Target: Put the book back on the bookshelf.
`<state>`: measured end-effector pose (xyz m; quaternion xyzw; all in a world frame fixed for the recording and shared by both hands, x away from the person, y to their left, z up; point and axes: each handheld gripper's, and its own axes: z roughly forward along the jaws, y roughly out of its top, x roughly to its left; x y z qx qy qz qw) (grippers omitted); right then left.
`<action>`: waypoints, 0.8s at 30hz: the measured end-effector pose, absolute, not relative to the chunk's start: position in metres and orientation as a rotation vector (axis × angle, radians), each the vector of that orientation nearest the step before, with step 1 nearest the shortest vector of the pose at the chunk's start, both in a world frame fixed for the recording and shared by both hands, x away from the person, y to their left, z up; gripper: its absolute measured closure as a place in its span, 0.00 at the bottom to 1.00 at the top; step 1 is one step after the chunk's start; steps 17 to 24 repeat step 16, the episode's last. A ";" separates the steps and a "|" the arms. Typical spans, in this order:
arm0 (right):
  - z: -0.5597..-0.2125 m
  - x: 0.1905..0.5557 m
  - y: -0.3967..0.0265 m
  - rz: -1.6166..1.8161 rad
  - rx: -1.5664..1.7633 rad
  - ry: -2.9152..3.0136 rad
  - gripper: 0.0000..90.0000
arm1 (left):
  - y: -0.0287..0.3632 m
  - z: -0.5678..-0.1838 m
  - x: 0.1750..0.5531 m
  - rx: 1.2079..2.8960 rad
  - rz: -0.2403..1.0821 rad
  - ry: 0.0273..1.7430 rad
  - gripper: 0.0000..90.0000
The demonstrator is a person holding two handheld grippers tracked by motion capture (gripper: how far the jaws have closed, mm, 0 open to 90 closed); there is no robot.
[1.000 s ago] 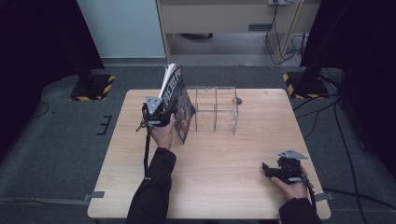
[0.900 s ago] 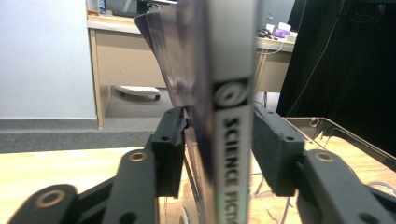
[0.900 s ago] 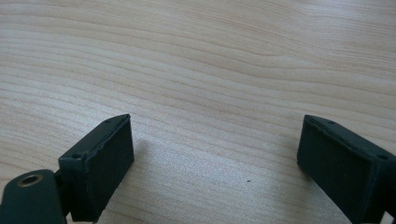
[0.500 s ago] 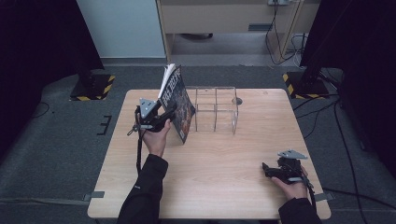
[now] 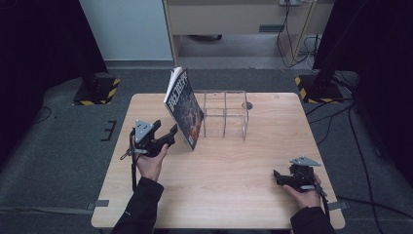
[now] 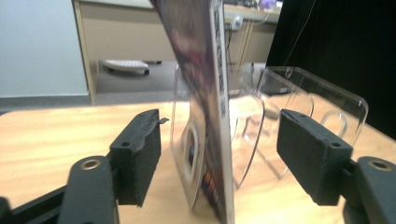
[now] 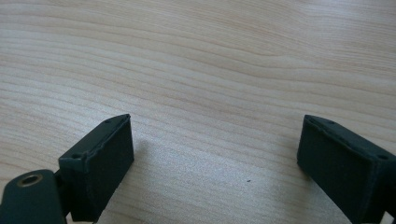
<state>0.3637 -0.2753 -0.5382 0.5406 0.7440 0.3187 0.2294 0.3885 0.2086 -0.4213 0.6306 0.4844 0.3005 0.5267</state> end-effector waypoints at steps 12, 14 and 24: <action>-0.538 0.364 -0.275 0.877 1.487 2.047 0.12 | 0.225 -0.454 0.360 1.614 0.684 1.206 0.28; -0.538 0.363 -0.275 0.878 1.489 2.047 0.12 | 0.228 -0.461 0.357 1.630 0.662 1.226 0.27; -0.538 0.364 -0.275 0.877 1.484 2.048 0.12 | 0.231 -0.469 0.354 1.654 0.647 1.248 0.26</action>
